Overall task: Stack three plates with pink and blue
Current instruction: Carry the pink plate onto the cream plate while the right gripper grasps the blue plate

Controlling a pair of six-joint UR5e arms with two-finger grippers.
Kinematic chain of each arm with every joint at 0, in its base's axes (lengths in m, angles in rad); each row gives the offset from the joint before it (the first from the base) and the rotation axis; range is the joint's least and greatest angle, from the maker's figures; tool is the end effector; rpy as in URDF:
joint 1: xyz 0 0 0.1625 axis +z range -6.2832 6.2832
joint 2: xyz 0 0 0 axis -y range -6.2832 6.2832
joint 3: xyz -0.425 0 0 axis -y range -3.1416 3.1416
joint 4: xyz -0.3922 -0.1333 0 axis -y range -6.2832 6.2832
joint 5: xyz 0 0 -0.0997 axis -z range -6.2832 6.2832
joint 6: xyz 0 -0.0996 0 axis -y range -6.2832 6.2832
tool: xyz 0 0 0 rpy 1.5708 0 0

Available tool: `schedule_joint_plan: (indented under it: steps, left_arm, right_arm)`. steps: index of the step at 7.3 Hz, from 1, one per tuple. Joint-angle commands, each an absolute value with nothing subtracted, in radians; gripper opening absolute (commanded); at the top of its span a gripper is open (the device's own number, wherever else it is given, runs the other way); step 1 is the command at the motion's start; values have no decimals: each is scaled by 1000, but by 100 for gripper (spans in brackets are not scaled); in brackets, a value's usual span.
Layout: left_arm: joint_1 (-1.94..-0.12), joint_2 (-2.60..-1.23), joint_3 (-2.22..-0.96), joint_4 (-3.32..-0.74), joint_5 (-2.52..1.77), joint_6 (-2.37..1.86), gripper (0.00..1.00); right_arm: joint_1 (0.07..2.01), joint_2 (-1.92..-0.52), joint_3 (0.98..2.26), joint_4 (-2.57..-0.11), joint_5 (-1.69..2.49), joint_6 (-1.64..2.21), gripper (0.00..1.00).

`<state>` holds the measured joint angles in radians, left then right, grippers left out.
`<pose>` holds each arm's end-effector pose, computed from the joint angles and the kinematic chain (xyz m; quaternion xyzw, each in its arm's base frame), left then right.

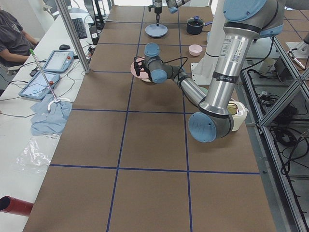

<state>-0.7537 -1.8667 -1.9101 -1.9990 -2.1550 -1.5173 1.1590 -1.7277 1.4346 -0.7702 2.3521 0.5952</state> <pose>0.3552 -0.4408 0.2895 -0.0376 0.5440 -0.1460 0.8254 -0.1145 -0.4199 0.7089 0.0255 -0.4349 -0.0132 0.9000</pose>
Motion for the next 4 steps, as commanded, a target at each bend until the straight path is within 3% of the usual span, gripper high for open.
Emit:
schedule_joint_plan:
  steps: [1, 4]
  left_arm:
    - [-694, -1890, -1898, -1999, -2106, -1566, 0]
    - [-594, -1952, -1852, -1999, -2013, -1617, 0]
  right_arm:
    - [1161, -1733, 1451, -759, 2420, 597, 0]
    - [1230, -1756, 1561, -758, 2485, 598, 0]
